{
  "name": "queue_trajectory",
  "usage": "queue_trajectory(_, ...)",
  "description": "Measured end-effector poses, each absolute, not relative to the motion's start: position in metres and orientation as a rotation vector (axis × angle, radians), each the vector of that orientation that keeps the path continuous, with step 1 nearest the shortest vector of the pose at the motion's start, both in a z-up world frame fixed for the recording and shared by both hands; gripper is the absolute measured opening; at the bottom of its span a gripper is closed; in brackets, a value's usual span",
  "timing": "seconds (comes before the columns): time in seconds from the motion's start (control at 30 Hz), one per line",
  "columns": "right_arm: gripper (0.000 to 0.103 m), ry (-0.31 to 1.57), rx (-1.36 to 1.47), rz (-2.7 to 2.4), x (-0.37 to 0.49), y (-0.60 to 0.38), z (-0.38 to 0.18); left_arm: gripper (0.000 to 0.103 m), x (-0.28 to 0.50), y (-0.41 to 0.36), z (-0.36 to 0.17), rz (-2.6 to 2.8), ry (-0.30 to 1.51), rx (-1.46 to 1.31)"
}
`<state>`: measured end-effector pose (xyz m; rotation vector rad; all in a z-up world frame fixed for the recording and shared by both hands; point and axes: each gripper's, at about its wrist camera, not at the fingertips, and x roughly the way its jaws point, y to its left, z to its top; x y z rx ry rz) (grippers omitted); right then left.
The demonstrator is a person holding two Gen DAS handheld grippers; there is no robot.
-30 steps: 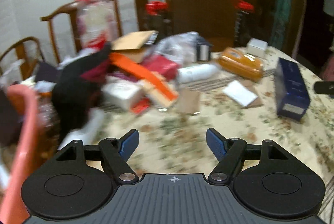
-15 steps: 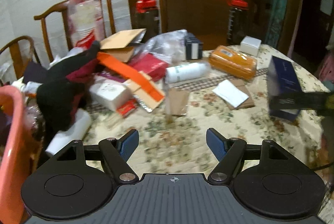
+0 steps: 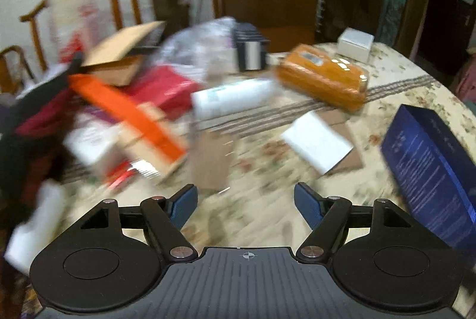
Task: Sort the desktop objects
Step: 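Move the right tool to the tall dark-blue box and grasp it, then lift the dark-blue box with the right tool while the left tool approaches the white tissue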
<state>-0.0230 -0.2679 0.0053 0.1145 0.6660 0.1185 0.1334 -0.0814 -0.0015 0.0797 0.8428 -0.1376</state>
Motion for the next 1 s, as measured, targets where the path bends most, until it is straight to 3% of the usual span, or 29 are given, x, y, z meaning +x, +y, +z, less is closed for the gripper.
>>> queue_trajectory(0.2,0.069,0.691,0.212,0.176,-0.002,-0.282,-0.010,0.082,0.179,-0.124,-0.013,-0.111,0.866,0.161)
queue_trajectory(0.43,0.069,0.680,0.225,0.243,-0.003,-0.291,-0.013,0.081,0.193,-0.123,-0.012,-0.178,0.872,0.186)
queue_trajectory(0.47,0.069,0.683,0.229,0.249,-0.003,-0.291,-0.013,0.078,0.193,-0.120,-0.010,-0.205,0.885,0.162)
queue_trajectory(0.53,0.069,0.689,0.241,0.252,-0.001,-0.292,-0.014,0.056,0.196,-0.117,-0.008,-0.278,0.924,0.100)
queue_trajectory(0.6,0.069,0.690,0.238,0.254,-0.001,-0.292,-0.014,0.051,0.199,-0.118,-0.009,-0.339,0.959,0.042)
queue_trajectory(0.67,0.069,0.690,0.246,0.254,-0.002,-0.292,-0.014,0.058,0.199,-0.125,-0.013,-0.355,0.970,0.035)
queue_trajectory(0.73,0.069,0.692,0.253,0.258,-0.001,-0.293,-0.015,0.075,0.199,-0.134,-0.017,-0.356,0.951,0.062)
queue_trajectory(0.83,0.069,0.698,0.267,0.256,0.000,-0.295,-0.016,0.090,0.201,-0.144,-0.022,-0.383,0.939,0.081)
queue_trajectory(0.9,0.070,0.706,0.276,0.251,0.002,-0.297,-0.017,0.091,0.201,-0.151,-0.026,-0.370,0.926,0.109)
queue_trajectory(1.0,0.070,0.708,0.293,0.250,0.003,-0.299,-0.018,0.072,0.196,-0.159,-0.027,-0.306,0.894,0.174)
